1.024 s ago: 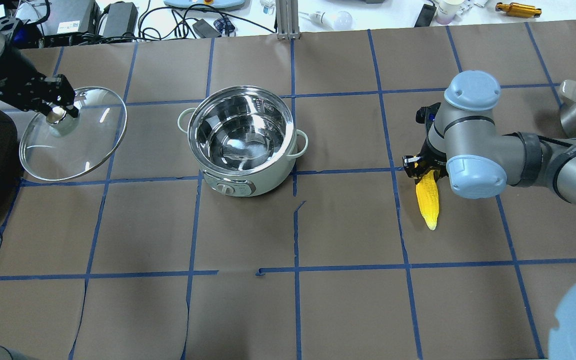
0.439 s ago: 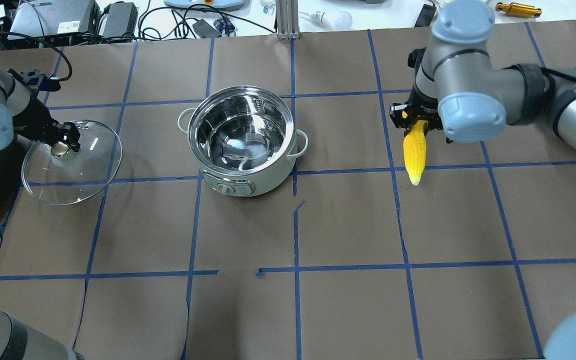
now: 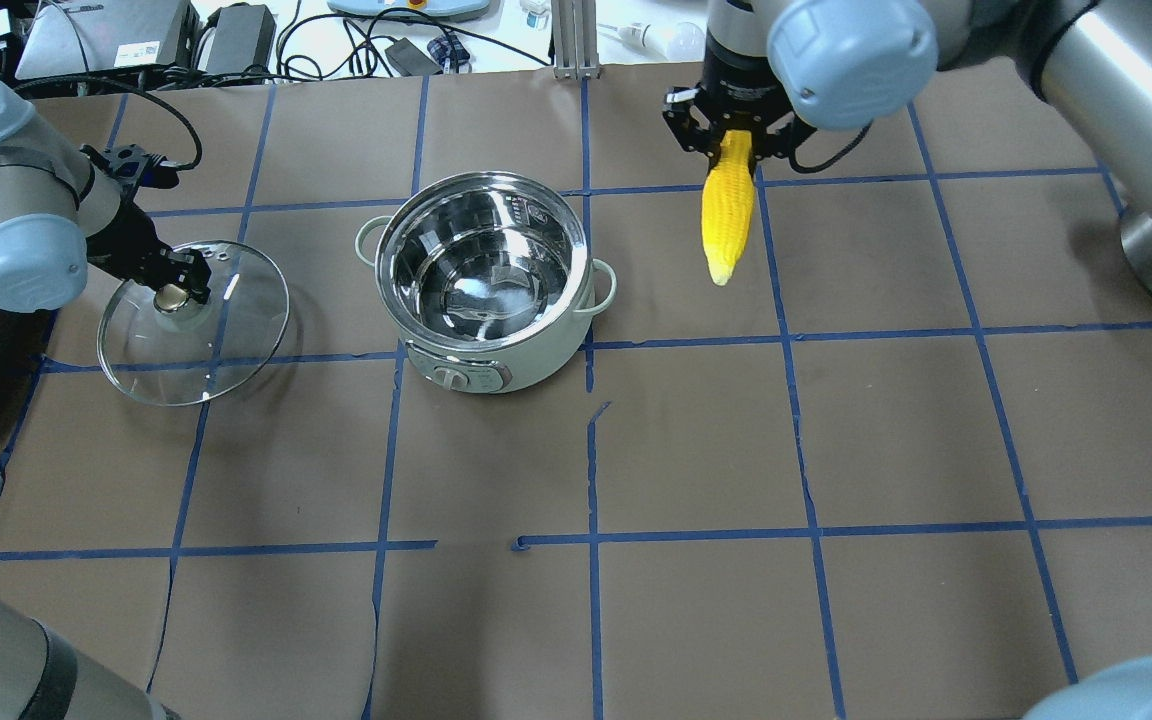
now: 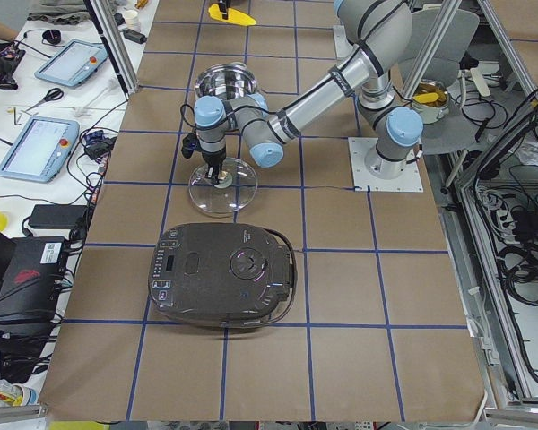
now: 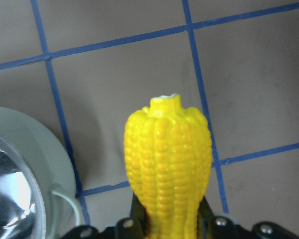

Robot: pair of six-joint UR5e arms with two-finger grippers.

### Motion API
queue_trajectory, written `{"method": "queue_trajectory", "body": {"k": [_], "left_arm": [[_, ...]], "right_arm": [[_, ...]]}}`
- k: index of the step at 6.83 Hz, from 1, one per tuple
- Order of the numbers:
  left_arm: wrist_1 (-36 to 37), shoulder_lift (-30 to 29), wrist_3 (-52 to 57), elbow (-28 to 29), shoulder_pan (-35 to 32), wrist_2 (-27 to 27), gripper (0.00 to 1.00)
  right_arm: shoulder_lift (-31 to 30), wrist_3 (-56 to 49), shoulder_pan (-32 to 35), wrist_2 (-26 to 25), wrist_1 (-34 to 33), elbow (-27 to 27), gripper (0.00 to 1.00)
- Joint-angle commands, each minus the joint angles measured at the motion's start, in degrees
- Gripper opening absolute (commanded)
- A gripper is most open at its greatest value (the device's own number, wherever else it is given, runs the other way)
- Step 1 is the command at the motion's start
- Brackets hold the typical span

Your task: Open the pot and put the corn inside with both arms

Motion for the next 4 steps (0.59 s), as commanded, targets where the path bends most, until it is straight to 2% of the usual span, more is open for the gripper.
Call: {"method": "queue_trajectory", "body": {"k": [1, 2, 4], "left_arm": [[-0.02, -0.33, -0.21, 0.13, -0.43, 0.38, 0.00], [-0.02, -0.68, -1.78, 0.13, -0.34, 0.64, 0.00], [-0.11, -0.77, -6.45, -0.05, -0.34, 0.47, 0.00]], "right_arm": [[9.19, 8.83, 7.92, 0.37, 2.80, -15.10, 0.00], [12.28, 10.70, 9.61, -0.24, 2.80, -17.77, 0.00], [13.71, 13.60, 11.89, 0.19, 2.54, -18.15, 0.00]]}}
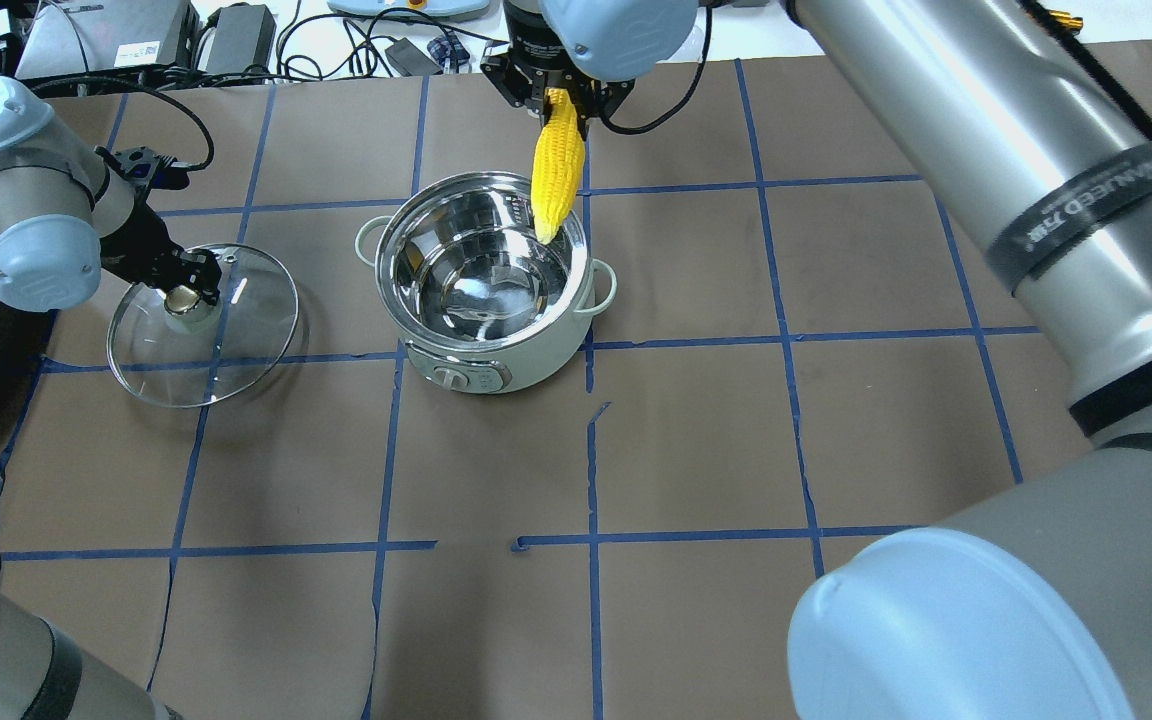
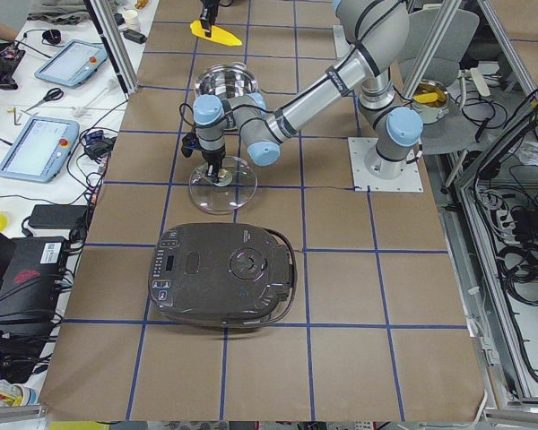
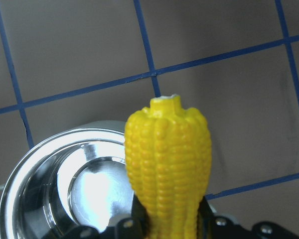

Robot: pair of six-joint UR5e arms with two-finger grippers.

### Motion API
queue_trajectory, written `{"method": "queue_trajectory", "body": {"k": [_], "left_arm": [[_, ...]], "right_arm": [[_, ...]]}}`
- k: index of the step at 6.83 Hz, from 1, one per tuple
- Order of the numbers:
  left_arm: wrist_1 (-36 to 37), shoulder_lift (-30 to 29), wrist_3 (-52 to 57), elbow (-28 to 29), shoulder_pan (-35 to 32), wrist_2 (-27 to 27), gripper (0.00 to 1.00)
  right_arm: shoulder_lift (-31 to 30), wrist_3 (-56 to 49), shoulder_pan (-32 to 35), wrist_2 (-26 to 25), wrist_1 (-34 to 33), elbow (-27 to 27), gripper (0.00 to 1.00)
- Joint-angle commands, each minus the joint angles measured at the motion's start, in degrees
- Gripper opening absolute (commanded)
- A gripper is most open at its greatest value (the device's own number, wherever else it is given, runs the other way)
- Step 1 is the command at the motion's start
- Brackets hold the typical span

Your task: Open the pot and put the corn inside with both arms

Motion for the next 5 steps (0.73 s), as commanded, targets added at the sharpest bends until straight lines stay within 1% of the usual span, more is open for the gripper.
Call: {"method": "queue_trajectory", "body": {"k": [1, 2, 3, 4, 5], "left_arm": [[0.06, -0.11, -1.39, -0.32, 0.02, 0.07, 0.03], [0.06, -0.11, -1.47, -0.41, 0.02, 0.16, 0.29], [-0.03, -0.20, -1.47, -0.67, 0.02, 0.07, 0.37], [-0.03, -0.29, -1.56, -0.68, 0.02, 0.07, 0.62], [-0.12, -0.29, -1.65, -0.68, 0.02, 0.16, 0.89]], "right_arm": [[3.16, 2.71, 3.34, 0.20, -1.14, -0.74, 0.00], [5.44, 2.72, 4.23, 0.29, -3.93, -0.74, 0.00], [7.20, 2.72, 4.76, 0.38, -5.18, -0.74, 0.00], [8.53, 2.54, 5.90, 0.38, -5.80, -0.48, 0.00], [9.23, 1.58, 6.26, 0.38, -5.72, 0.48, 0.00]]}}
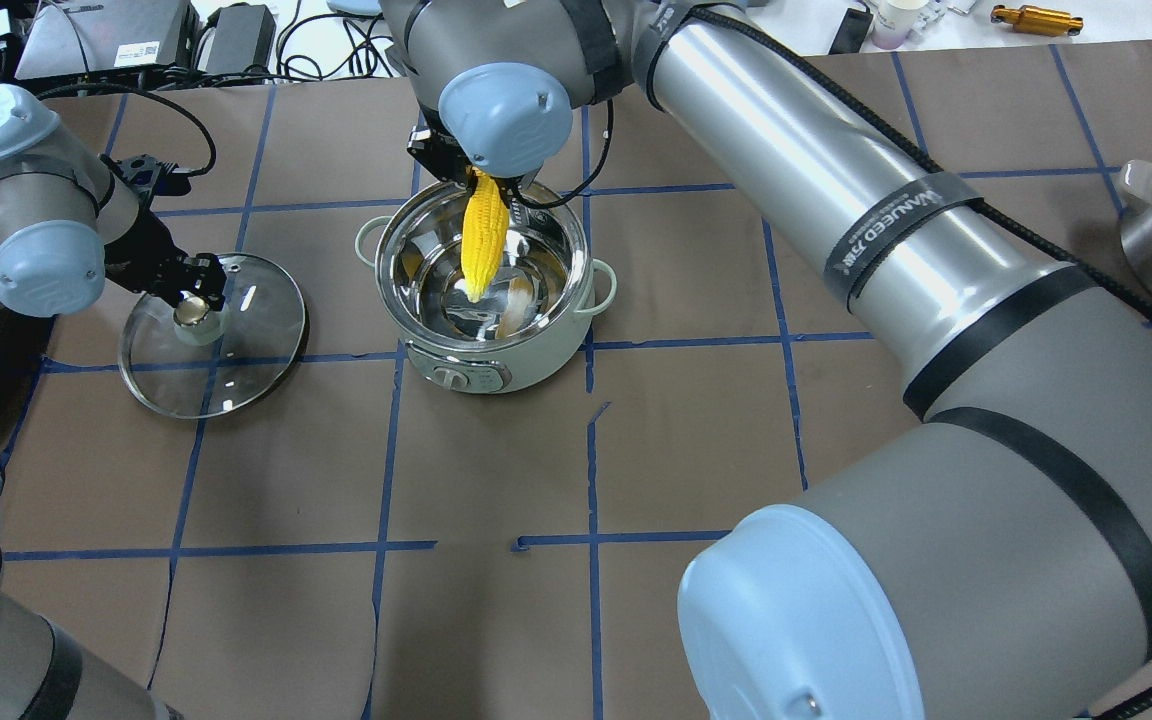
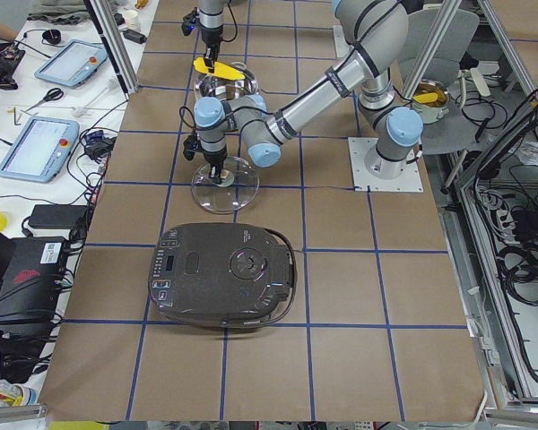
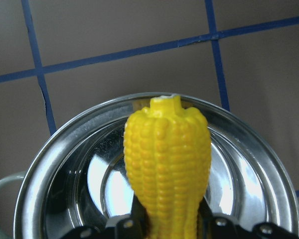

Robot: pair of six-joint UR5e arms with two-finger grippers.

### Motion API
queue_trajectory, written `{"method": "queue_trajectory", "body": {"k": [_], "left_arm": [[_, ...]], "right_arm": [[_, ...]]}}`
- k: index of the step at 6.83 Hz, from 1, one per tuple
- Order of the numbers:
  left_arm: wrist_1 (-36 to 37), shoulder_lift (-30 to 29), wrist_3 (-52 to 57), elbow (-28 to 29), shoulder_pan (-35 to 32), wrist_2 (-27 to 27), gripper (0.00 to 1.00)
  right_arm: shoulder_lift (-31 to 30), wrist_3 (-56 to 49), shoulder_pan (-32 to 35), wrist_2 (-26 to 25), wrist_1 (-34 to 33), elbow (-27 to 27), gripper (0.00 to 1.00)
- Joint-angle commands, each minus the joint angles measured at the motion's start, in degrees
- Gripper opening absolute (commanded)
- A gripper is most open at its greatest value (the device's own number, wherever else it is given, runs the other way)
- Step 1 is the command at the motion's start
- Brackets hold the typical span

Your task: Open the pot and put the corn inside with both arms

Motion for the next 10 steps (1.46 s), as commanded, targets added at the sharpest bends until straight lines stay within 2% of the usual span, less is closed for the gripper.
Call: {"method": "queue_trajectory", "body": {"k": [1, 2, 4, 7, 9, 10], "left_arm": [[-0.08, -0.04, -0.18, 0.13, 0.00, 0.06, 0.92], [-0.16, 1.61, -0.19, 0.74, -0.09, 0.32, 1.00], [-4.53, 5.21, -0.79, 1.10, -1.31, 0.94, 1.00], [-18.30, 13.21, -8.50, 5.64, -5.87, 0.85, 1.00], [-28.67, 15.94, -16.14, 13.80, -15.15, 1.72, 1.00], [-31.08, 16.74, -22.53, 16.19, -18.95, 2.34, 1.00]], "right_arm": [[0.86, -0.96, 0.97, -0.08, -1.29, 2.91, 0.34], [-0.18, -0.96, 0.98, -0.08, -1.39, 4.67, 0.99], [-1.42, -0.70, 0.98, 0.10, -2.61, 6.62, 1.00], [-8.95, -2.63, -1.73, 0.01, 1.22, 7.15, 1.00], [-16.07, -10.42, -10.49, 0.01, 9.03, 7.50, 1.00], [-19.50, -15.68, -15.67, 0.01, 13.59, 9.25, 1.00]]}}
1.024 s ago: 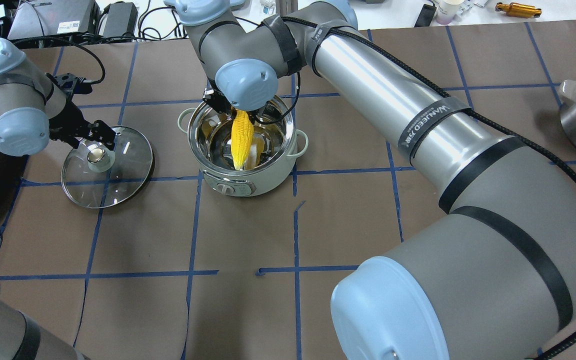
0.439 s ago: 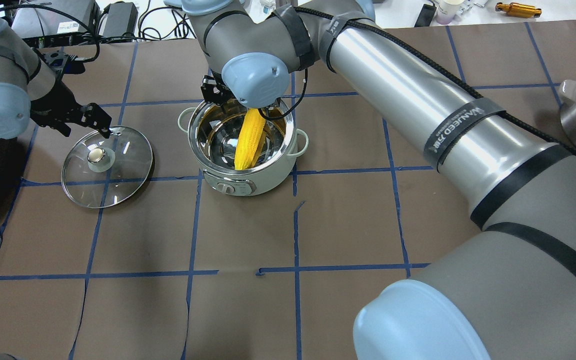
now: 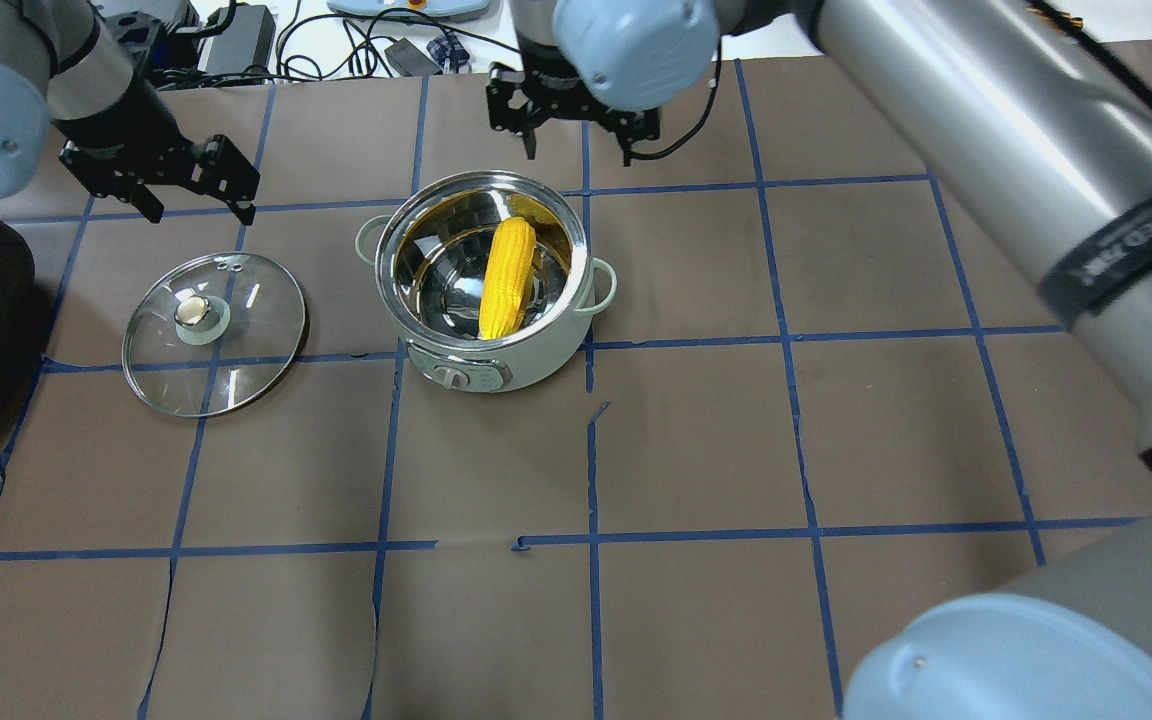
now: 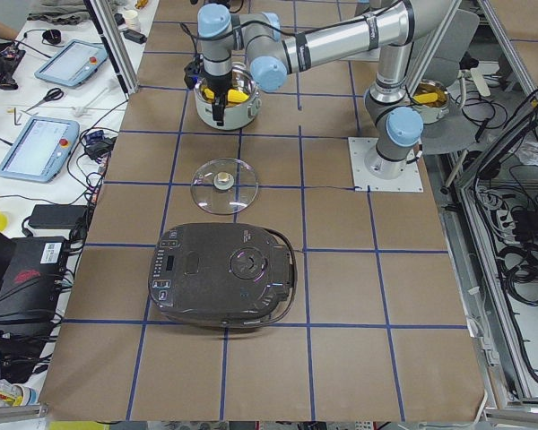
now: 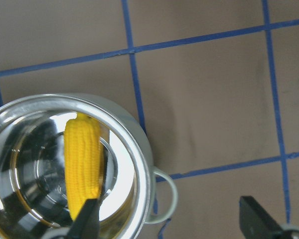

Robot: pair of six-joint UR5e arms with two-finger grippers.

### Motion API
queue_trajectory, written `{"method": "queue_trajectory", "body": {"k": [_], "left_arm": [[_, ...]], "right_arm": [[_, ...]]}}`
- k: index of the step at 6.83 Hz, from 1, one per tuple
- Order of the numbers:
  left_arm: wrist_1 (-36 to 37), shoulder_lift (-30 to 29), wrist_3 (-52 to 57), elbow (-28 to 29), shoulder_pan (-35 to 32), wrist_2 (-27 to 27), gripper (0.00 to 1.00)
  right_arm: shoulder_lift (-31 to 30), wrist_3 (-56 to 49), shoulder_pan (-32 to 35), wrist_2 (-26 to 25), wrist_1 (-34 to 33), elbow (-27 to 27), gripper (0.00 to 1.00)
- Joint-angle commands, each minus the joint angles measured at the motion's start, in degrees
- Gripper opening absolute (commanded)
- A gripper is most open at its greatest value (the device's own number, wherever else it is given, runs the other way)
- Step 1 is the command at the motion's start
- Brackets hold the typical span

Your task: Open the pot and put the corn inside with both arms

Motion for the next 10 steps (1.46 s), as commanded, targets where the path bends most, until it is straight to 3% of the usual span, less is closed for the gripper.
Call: {"method": "queue_trajectory", "body": {"k": [1, 3, 4, 7, 10], "left_arm": [[-4.69, 1.77, -7.91, 3.52, -7.22, 0.63, 1.00], [-6.27, 4.22, -8.28, 4.13, -10.92, 0.62, 1.00], [-8.63, 5.97, -9.32, 4.14, -11.37, 0.54, 1.00], [-10.24, 9.60, -11.53, 3.44, -10.77, -1.57, 1.00], [-14.54, 11.00, -11.44, 3.52, -10.41, -1.39, 1.00]], "right_arm": [[-9.27, -10.91, -10.47, 0.00, 6.86, 6.36, 1.00], [-20.70, -19.03, -16.56, 0.00, 5.74, 19.79, 1.00], [-23.18, -23.40, -18.94, -0.08, 5.30, 23.25, 1.00], [-26.89, -25.03, -20.01, 0.00, 5.48, 26.44, 1.00], [-27.16, -29.91, -19.49, 2.29, 5.56, 25.84, 1.00]]}}
